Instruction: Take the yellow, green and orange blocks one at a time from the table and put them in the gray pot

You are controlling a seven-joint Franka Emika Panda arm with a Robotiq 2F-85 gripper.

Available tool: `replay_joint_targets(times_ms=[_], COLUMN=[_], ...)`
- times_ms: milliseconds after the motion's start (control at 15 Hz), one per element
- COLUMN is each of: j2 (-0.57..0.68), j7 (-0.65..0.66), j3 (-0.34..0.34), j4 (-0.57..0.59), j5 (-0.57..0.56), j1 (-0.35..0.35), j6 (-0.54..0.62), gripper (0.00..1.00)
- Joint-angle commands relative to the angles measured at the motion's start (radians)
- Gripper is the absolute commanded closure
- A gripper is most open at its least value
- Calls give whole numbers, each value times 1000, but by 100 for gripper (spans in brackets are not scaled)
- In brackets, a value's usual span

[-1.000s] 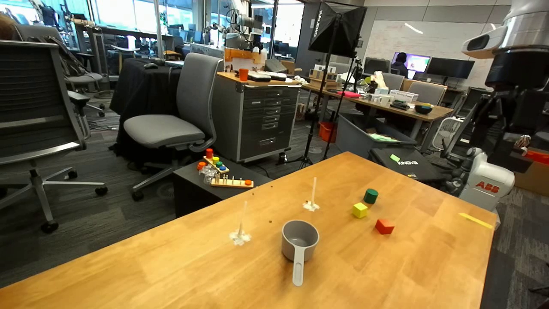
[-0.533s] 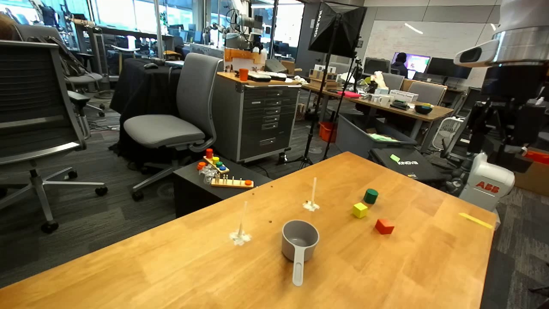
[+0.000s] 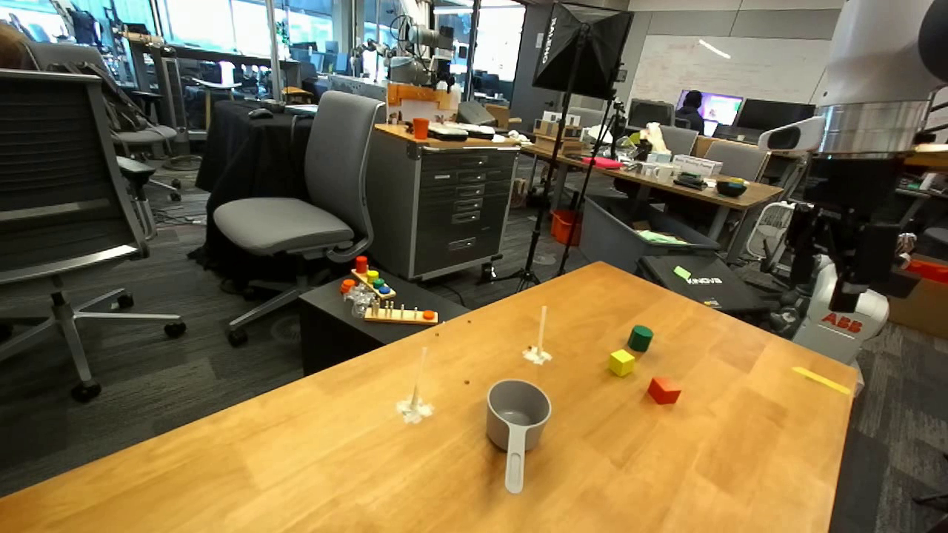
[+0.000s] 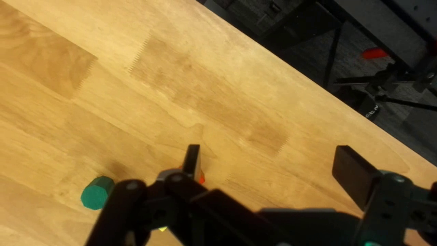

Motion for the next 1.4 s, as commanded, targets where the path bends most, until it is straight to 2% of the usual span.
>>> replay_joint_targets(times_ms=[0, 267, 667, 933, 1333], j2=[59, 119, 210, 269, 355], j7=[7, 47, 196, 258, 277], j3=[27, 44, 88, 114, 116], j4=[24, 37, 67, 129, 231], j5=[-27, -5, -5, 2, -37], j1=[-32, -34, -26, -28, -32], j6=[41, 80, 148, 138, 119], gripper=[0, 0, 0, 0, 0])
